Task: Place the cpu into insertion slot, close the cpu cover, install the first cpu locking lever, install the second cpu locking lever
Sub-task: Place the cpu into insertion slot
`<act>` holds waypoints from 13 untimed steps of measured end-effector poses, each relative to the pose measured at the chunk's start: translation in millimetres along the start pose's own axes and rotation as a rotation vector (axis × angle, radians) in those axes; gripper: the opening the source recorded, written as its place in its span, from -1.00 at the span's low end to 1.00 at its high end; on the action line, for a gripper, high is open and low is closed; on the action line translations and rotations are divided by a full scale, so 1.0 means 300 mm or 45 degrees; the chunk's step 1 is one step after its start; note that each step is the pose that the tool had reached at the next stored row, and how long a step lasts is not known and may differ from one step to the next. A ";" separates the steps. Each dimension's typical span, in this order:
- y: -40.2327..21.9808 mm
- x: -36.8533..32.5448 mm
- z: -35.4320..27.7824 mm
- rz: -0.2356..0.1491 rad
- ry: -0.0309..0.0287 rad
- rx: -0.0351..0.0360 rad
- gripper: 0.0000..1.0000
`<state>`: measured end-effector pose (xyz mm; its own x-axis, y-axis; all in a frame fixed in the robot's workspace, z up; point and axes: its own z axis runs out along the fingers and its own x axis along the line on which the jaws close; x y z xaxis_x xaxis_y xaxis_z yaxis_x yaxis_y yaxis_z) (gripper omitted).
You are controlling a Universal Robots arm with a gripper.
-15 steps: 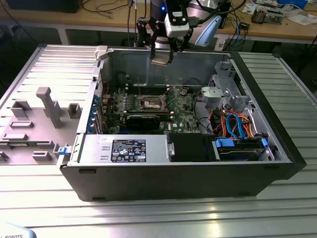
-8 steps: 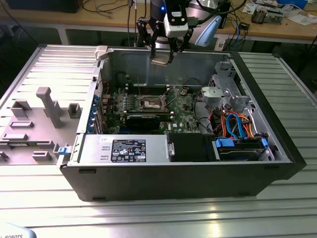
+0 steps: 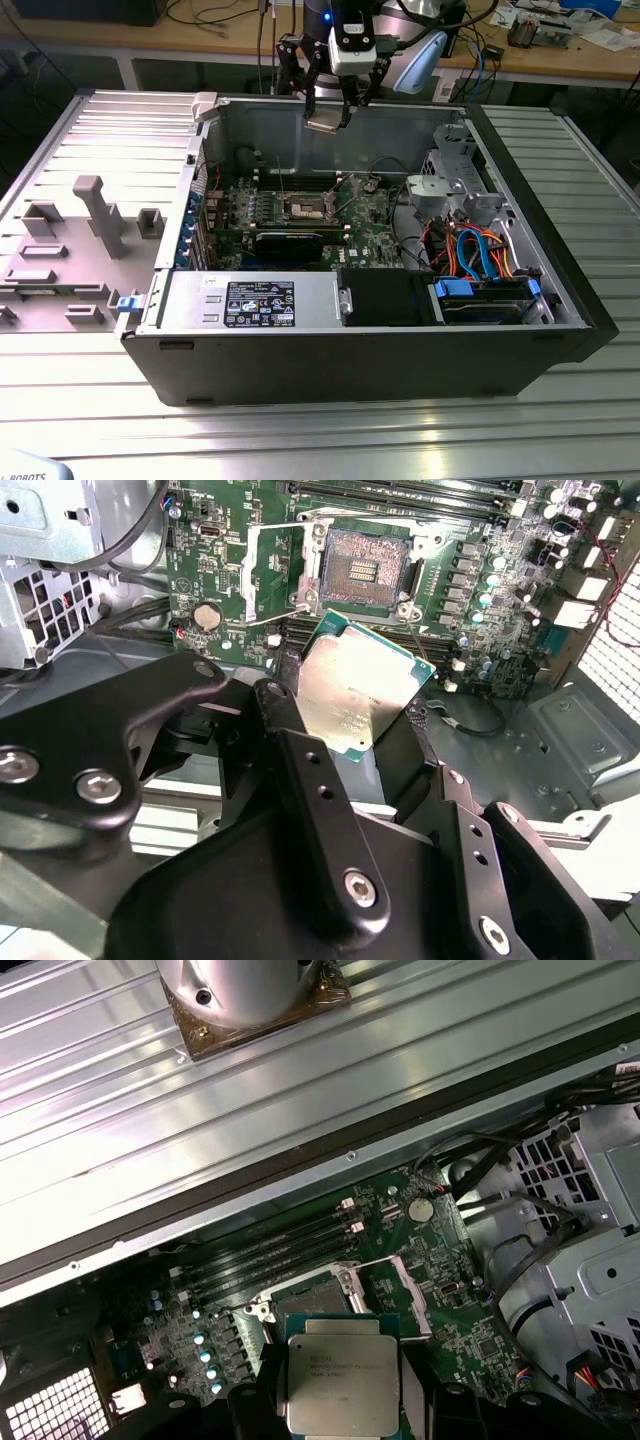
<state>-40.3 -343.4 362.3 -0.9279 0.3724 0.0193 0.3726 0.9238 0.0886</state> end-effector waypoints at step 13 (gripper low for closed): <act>0.000 0.000 0.000 0.026 -0.0023 -0.0005 0.08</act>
<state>-40.3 -343.4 362.3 -0.9200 0.3915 0.0193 0.3916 0.9159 0.0886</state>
